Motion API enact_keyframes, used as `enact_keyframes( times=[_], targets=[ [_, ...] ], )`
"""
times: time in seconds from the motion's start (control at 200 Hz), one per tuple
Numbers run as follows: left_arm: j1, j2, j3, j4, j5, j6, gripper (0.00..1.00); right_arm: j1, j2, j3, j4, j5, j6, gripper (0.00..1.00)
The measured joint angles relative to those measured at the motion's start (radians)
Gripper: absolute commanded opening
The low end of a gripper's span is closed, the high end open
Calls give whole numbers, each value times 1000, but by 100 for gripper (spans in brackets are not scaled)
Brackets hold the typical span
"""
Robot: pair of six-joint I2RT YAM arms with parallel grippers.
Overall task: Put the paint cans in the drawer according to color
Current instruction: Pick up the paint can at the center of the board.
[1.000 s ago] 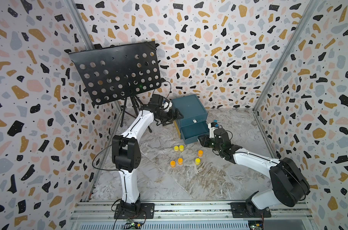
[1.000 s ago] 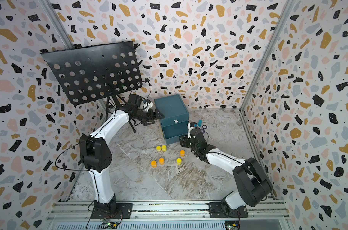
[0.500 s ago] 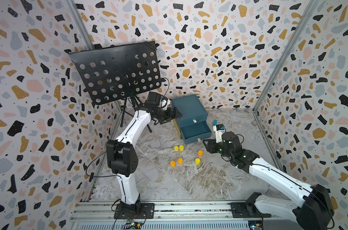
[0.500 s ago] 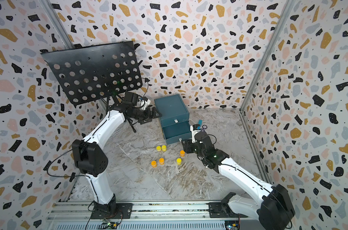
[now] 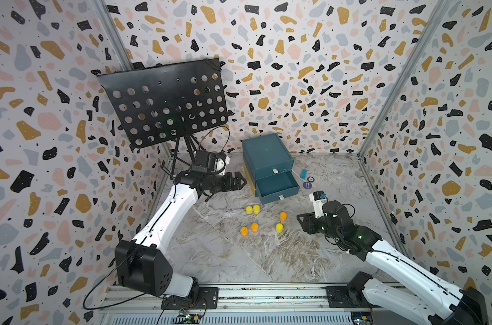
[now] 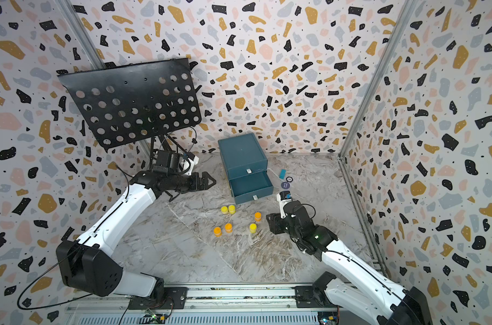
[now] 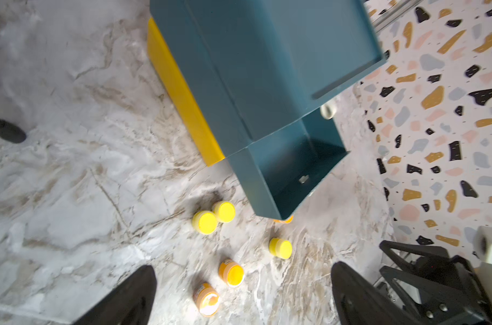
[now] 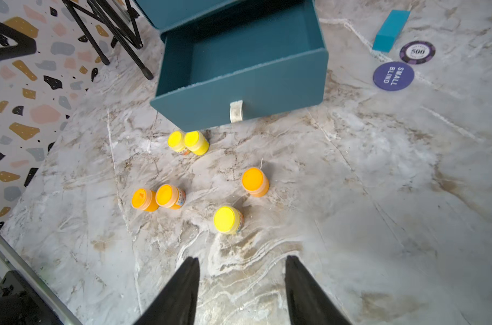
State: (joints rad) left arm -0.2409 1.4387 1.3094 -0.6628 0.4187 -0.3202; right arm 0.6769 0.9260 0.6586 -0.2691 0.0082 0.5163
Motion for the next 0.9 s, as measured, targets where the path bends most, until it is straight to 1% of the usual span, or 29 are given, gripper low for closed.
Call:
enact_keyframes(
  times=[0.13,0.24,0.411,0.586,0.726,0.901],
  targets=[
    [6,-26,-95,-9,-38,28,100,7,71,-3,38,-16,15,55],
    [11,-51,-141,-27,-67,47,100,30,155,-3,84,-11,31,57],
    [11,-61,-146,-32,-81,56,100,100,293,-1,166,9,61,57],
    [11,-61,-147,-32,-77,55,100,160,444,52,178,29,75,56],
    [11,-61,-148,-32,-73,49,100,176,495,91,176,62,86,58],
    [11,-61,-153,-26,-57,42,100,176,539,104,175,89,97,59]
  ],
)
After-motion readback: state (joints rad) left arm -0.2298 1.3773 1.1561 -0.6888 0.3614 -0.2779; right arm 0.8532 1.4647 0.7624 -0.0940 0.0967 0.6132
